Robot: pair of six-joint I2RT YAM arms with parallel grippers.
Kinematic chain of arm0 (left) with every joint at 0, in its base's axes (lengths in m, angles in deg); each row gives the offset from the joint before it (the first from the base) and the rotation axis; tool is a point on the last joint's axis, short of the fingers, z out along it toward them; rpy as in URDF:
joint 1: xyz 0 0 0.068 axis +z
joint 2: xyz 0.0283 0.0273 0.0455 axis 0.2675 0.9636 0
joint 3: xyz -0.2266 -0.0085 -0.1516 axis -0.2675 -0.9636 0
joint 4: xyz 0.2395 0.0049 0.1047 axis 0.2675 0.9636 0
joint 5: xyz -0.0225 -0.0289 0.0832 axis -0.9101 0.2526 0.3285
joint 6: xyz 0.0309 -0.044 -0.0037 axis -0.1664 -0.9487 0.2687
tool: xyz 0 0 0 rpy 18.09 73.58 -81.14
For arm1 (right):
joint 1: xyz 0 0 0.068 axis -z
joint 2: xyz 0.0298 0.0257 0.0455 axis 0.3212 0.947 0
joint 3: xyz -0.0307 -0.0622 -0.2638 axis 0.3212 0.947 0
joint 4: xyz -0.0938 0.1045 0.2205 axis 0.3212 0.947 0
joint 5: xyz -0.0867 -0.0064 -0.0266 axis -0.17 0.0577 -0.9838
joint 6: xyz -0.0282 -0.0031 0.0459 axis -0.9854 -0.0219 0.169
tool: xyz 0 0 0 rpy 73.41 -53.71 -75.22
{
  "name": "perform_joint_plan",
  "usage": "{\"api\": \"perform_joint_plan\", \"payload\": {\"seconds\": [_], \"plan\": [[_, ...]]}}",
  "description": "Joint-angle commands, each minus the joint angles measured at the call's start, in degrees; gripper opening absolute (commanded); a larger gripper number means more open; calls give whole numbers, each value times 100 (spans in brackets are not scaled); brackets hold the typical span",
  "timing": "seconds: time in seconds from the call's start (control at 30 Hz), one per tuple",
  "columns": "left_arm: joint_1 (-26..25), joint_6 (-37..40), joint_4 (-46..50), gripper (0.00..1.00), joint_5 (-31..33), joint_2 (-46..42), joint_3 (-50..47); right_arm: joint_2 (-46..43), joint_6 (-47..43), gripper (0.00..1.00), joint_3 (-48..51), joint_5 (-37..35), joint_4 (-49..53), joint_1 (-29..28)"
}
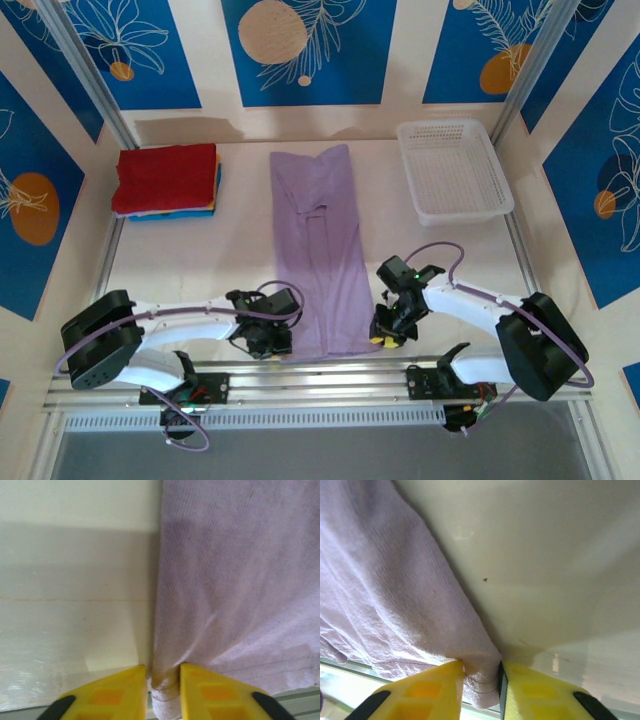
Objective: Fold and stack the t-shirts
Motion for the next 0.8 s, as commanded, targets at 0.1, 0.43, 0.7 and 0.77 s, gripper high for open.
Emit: {"api": "perform_joint_plan", "payload": {"seconds": [0.1,0.43,0.7,0.77], "plan": [[-32,-59,-1435,8,-196,318,126,-89,-129,2,73,462,-225,16],[826,746,-892,0,-87,75,804,-424,-204,0,-513,706,-233,585],[2064,1870,-425,0,-432,554,1832,635,-691,0,-1924,727,-177,1146],[2322,2119,-246,0,-425,685,2091,965,-813,0,-2288,718,-190,1285]]}}
